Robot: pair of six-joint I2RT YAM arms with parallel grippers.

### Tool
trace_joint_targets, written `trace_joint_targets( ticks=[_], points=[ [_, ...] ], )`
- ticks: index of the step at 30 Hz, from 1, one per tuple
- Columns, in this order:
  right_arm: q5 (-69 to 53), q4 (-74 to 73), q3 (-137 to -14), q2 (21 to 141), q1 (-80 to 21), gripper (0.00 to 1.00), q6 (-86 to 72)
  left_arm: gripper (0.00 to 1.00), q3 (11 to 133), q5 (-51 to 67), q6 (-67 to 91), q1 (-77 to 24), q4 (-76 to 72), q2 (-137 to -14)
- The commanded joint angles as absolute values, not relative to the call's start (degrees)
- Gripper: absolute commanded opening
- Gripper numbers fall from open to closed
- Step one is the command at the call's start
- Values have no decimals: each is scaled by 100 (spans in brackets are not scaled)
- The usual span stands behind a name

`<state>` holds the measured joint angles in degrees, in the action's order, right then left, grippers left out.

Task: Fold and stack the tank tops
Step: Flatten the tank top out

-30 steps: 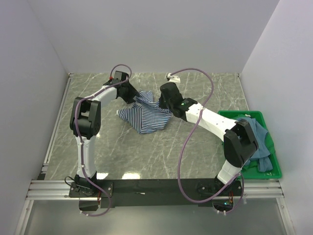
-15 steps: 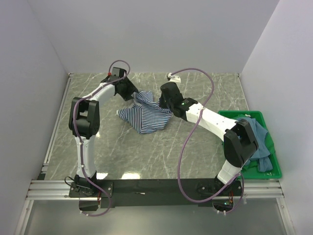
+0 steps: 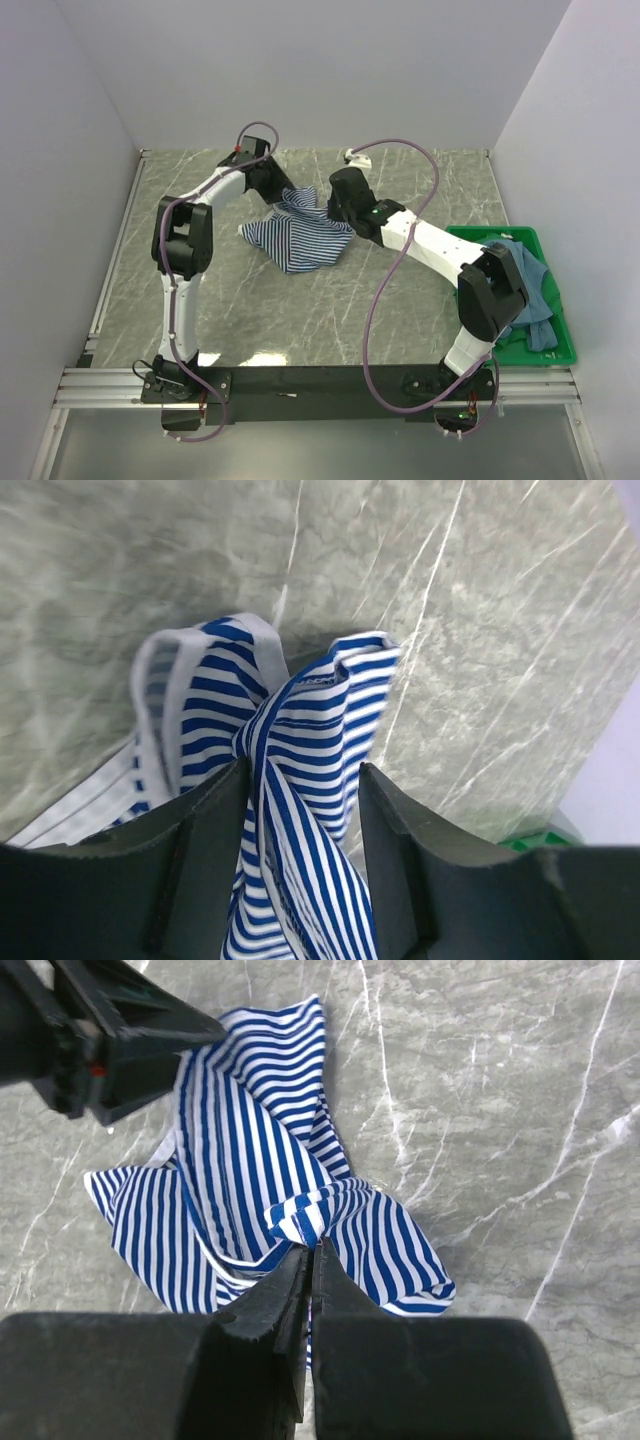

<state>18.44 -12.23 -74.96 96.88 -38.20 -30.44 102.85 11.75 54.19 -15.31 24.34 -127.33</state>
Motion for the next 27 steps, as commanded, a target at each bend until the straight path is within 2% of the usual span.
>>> trace_joint_targets(
  ticks=[1,4,6,7,10,15,18,20,23,27],
  points=[
    [2013,-1239,-7524,9369,-3692,0,-3076,52,10503,1204,5343,-1617,2558,-12920],
    [2021,-1266,-7497,9290,-3648,0,-3085,45,10476,1117,5396,-1617,2470,-12911],
    [2030,-1336,-7515,9220,-3586,0,-3102,34,10546,1090,5353,-1617,2505,-12964],
    [2022,-1362,-7576,9194,-3490,0,-3111,23,10660,1099,5335,-1617,2505,-12981],
    [1820,-1389,-7882,9123,-3253,0,-3120,1,10871,1239,5317,-1547,2365,-13017],
    [1417,-1196,-8849,9316,-2699,0,-2805,0,11723,1256,5379,-1310,2198,-12876],
    [1248,-1021,-9789,9448,-2549,0,-2515,0,12854,1231,5467,-1117,2215,-12832],
    [1248,-949,-10509,9509,-2540,0,-2374,0,13200,1213,5554,-941,2084,-12658],
    [1309,-836,-11205,9414,-2540,0,-2198,0,13403,1187,5686,-695,1803,-12149],
    [1380,-502,-11189,8983,-2540,0,-2180,0,13027,1116,5678,-431,1451,-11305]
  ],
)
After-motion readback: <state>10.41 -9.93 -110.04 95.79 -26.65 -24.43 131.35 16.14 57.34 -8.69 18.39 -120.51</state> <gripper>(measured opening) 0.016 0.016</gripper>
